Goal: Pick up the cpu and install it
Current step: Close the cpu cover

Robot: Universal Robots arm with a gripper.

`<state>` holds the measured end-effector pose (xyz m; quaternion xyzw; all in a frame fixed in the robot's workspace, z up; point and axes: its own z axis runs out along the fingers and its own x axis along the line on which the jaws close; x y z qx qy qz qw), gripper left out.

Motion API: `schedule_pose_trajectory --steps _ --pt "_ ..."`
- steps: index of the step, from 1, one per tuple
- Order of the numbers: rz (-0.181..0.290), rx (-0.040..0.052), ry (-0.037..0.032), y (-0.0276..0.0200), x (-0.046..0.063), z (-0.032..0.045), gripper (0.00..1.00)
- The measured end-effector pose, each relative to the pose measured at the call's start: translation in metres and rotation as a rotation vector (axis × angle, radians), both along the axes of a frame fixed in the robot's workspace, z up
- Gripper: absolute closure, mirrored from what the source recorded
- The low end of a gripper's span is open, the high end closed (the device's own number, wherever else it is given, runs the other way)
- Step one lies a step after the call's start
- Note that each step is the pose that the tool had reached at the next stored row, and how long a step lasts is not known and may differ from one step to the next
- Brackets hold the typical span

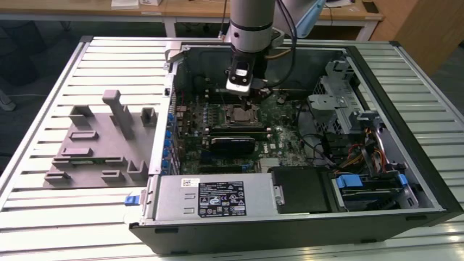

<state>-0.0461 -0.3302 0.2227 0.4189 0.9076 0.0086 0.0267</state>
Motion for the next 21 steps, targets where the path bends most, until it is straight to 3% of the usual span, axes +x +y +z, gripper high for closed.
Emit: schedule_pose_trajectory --steps 21 --pt "0.331 0.0000 0.0000 0.0000 0.0000 -0.0007 0.89"
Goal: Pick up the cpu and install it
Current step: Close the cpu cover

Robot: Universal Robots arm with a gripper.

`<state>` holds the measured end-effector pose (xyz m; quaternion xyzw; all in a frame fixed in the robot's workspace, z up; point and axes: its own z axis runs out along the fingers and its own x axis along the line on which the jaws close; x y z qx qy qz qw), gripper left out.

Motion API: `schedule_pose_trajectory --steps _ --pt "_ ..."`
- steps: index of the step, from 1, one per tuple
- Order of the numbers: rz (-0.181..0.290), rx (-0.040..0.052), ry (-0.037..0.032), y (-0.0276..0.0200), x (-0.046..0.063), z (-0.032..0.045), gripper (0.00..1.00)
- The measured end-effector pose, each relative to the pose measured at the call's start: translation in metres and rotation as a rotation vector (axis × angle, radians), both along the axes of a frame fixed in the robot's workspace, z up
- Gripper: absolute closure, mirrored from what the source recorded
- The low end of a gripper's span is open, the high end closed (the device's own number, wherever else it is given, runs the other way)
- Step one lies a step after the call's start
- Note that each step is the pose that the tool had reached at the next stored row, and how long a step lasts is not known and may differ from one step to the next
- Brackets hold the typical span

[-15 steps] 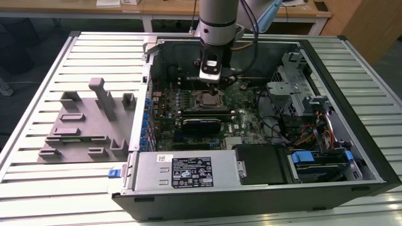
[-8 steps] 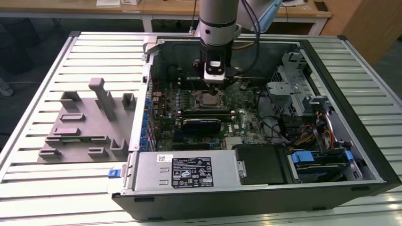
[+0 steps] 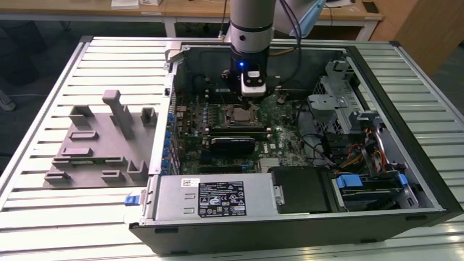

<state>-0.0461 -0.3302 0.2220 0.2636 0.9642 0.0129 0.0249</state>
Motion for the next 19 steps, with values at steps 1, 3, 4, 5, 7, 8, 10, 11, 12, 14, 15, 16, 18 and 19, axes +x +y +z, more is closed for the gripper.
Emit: schedule_pose_trajectory --steps 1,3,4,5,7,8,10,11,12,14,15,16,18,19 --pt "0.017 0.0000 0.0000 0.0000 0.0000 0.0000 0.89" --pt "0.050 0.0000 0.0000 0.0000 0.0000 -0.0002 0.89" --pt "0.067 0.0000 0.0000 0.0000 0.0000 -0.0002 0.89" --pt "0.082 0.0000 0.0000 0.0000 0.0000 -0.0003 0.89" --pt "0.114 0.0000 0.0000 0.0000 0.0000 -0.0005 0.89" --pt "0.130 0.0000 0.0000 0.0000 0.0000 -0.0006 0.89" --pt "0.165 0.0001 0.0000 0.0000 0.0000 -0.0008 0.89" --pt "0.182 0.0001 0.0000 0.0000 0.0000 -0.0010 0.89" --pt "0.200 0.0000 0.0000 0.0000 0.0000 -0.0011 0.89" --pt "0.238 0.0000 0.0000 0.0000 0.0000 -0.0015 0.89" --pt "0.256 -0.0001 0.0000 0.0000 0.0000 -0.0017 0.89" --pt "0.274 -0.0002 0.0002 -0.0001 -0.0001 -0.0019 0.89" --pt "0.308 -0.0019 0.0004 0.0000 0.0000 -0.0023 0.89" --pt "0.320 -0.0038 0.0008 0.0000 0.0000 -0.0024 0.89"
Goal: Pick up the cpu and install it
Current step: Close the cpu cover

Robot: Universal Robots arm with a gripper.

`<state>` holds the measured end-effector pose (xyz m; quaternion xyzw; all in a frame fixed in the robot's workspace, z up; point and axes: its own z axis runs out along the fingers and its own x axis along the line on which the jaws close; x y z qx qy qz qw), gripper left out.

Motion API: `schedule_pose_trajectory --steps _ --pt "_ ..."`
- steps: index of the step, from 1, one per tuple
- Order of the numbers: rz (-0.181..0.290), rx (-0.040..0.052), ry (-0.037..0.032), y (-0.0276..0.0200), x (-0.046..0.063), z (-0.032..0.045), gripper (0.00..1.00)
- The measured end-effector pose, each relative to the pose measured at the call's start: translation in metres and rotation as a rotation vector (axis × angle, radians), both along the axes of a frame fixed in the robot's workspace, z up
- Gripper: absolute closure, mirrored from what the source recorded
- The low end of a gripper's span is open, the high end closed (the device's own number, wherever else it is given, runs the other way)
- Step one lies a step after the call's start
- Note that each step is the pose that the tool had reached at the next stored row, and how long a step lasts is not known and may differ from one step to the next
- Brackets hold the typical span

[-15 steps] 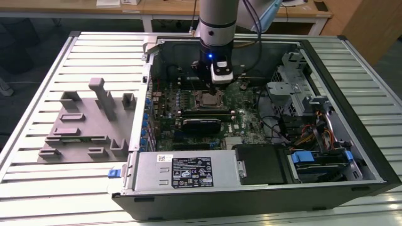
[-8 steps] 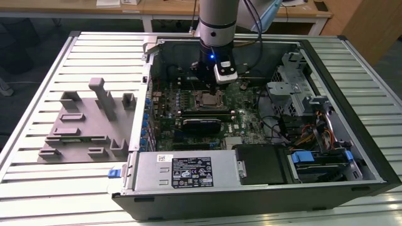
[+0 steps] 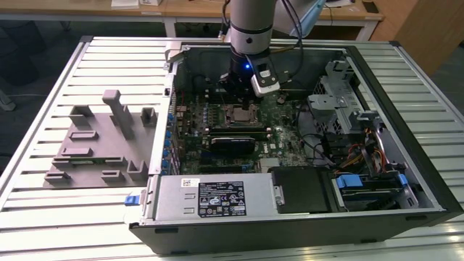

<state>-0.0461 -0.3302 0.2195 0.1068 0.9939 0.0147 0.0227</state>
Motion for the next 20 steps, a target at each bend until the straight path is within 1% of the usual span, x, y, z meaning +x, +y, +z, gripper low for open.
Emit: schedule_pose_trajectory --steps 4,11,20 --pt "0.007 -0.0030 -0.0001 -0.0002 -0.002 -0.0014 0.89" --pt "0.007 -0.0031 -0.0001 -0.0004 -0.009 -0.0051 0.89" --pt "0.007 -0.0030 -0.0001 -0.0005 -0.021 -0.0079 0.89"
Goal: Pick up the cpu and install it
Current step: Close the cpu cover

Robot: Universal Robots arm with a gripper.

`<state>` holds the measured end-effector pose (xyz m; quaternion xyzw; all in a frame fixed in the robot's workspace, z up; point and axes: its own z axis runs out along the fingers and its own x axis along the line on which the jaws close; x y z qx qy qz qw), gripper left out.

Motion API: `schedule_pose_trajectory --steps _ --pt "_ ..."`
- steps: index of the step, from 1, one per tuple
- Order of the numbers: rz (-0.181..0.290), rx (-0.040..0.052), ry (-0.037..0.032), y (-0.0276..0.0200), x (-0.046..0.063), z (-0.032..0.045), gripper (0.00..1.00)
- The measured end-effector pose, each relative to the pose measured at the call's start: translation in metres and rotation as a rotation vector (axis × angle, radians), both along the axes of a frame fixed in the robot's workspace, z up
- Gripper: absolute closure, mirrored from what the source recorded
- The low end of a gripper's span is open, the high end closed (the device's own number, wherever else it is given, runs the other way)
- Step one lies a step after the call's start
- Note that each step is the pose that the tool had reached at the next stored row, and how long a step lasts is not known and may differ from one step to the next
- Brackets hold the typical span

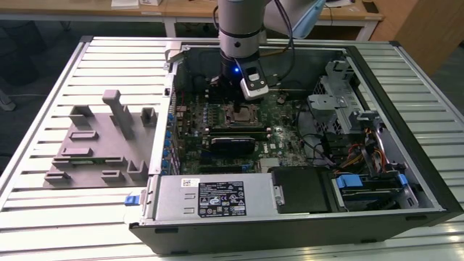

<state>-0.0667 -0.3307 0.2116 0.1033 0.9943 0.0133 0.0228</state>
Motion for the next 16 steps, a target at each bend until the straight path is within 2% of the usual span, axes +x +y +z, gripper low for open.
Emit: schedule_pose_trajectory --steps 16 --pt "0.000 0.0000 0.0001 -0.0031 -0.014 -0.0059 0.89"
